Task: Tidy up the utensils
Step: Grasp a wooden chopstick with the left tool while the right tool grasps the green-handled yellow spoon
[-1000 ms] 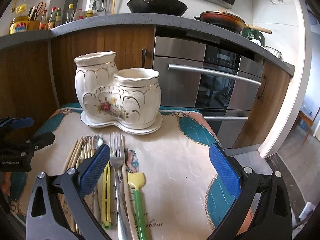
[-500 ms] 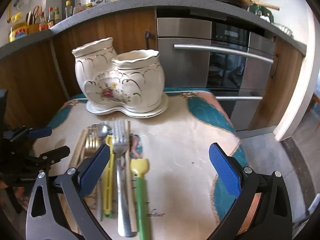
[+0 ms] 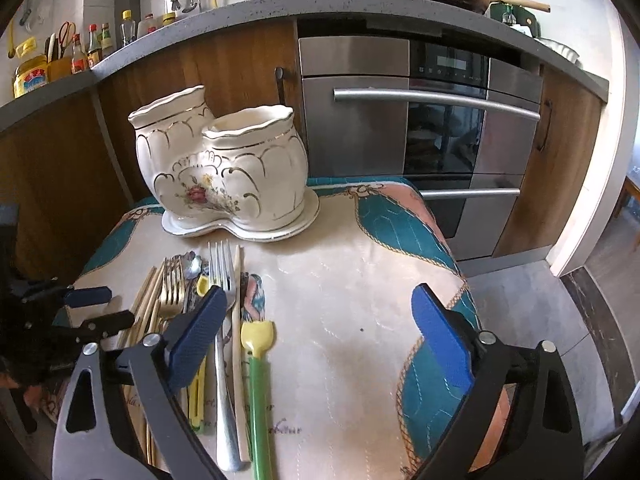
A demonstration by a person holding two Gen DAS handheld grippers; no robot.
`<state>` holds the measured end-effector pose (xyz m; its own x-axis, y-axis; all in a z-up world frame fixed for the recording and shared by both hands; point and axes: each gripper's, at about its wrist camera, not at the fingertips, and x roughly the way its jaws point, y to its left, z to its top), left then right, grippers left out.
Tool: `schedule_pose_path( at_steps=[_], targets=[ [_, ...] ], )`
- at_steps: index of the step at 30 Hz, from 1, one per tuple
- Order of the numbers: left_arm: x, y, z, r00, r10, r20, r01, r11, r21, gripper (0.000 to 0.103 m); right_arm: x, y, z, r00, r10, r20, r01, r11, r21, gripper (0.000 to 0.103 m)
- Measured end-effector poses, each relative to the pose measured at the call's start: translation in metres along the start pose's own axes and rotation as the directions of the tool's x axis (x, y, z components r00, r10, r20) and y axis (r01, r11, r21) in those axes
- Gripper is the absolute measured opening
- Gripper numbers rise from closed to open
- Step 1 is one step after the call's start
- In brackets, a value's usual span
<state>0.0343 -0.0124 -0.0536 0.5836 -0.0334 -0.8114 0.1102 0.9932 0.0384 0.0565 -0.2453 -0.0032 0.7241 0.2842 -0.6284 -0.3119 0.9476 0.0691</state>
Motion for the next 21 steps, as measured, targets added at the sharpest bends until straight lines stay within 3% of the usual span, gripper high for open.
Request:
schedule_pose_path(
  at_steps=[3,5,7,10,15,21],
  targets=[
    [0.005,0.001,0.007,1.000,0.005,-0.030,-0.004,1.000,0.012,0.050,-0.008,-0.004,0.001,0.999,0.047,-0.020,-0.047,0.999,-0.008,0.084],
    [0.005,0.000,0.009,0.999,0.001,-0.044,0.001,0.999,0.037,0.044,-0.011,-0.003,0.002,0.995,0.086,-0.043,-0.087,0.996,-0.022,0.078],
    [0.004,0.002,0.009,0.999,0.000,-0.050,0.004,0.998,0.067,0.029,-0.010,0.001,0.000,0.992,0.103,-0.079,-0.107,0.993,-0.055,0.073],
    [0.005,0.008,0.012,0.999,0.000,-0.054,0.004,0.997,0.079,0.014,-0.003,0.015,-0.007,0.984,0.103,-0.146,-0.123,0.984,-0.133,0.057],
    [0.003,0.015,0.010,0.999,-0.010,-0.047,0.014,0.997,0.075,0.012,0.016,0.032,-0.017,0.966,0.102,-0.238,-0.151,0.969,-0.198,0.032],
    [-0.002,0.012,0.005,0.998,-0.015,-0.059,0.021,0.994,0.108,0.012,0.030,0.038,-0.018,0.950,0.089,-0.298,-0.160,0.962,-0.223,0.022]
  ],
)
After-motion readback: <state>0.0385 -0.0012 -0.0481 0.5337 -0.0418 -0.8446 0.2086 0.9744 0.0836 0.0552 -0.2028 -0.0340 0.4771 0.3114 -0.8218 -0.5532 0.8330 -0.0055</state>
